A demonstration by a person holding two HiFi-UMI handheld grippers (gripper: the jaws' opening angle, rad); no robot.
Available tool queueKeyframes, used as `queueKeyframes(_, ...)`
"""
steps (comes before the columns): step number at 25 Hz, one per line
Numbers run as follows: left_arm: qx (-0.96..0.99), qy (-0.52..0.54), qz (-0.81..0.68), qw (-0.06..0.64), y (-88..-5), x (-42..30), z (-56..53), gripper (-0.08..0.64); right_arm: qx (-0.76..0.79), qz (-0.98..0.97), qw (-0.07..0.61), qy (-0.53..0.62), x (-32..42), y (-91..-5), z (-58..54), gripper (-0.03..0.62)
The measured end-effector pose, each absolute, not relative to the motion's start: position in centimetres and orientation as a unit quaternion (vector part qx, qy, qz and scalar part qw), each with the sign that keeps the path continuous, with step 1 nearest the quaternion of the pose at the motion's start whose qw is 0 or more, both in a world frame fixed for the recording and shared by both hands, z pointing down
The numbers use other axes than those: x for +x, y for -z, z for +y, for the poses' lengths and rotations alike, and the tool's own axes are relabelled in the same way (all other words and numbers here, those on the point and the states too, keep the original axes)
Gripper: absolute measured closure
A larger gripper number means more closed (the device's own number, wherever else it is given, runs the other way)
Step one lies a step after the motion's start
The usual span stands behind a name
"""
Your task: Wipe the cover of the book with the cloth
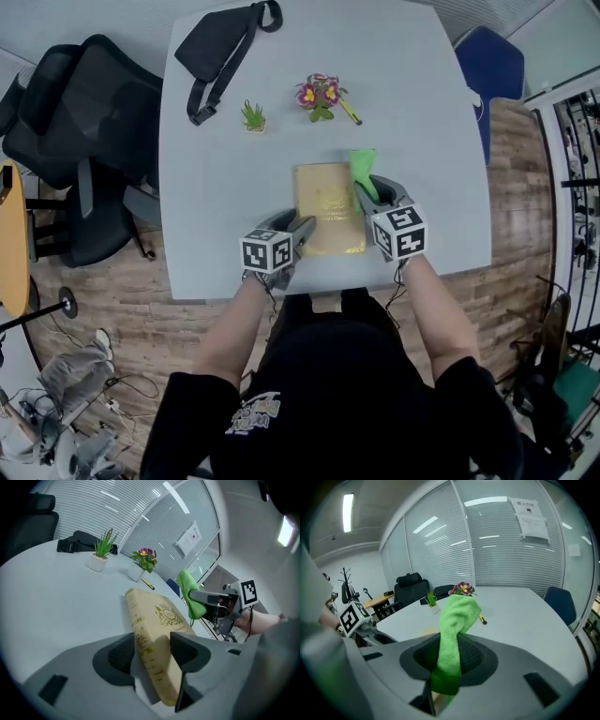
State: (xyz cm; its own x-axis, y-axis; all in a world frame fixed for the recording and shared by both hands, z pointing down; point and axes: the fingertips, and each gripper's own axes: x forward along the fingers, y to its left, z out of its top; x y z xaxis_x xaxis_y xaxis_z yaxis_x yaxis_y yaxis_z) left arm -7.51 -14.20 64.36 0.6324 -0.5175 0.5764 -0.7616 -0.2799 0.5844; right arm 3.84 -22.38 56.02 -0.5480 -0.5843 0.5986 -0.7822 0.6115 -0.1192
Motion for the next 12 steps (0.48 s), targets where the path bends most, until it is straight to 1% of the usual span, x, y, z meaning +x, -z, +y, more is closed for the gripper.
queueKeyframes(7, 0.785, -0.118, -0.404, 0.456, -64.5, -7.6, -14.1, 0.322, 0.385, -0.845, 0.339, -0.152, 3.9, -59.7, -24.7, 0.494)
queueKeyframes(12, 0.786, -0.114, -0.405, 0.454, -64.3, -7.6, -14.2, 0.322, 0.379, -0.838, 0.366, -0.141, 4.2, -61.3, -26.0, 0.492)
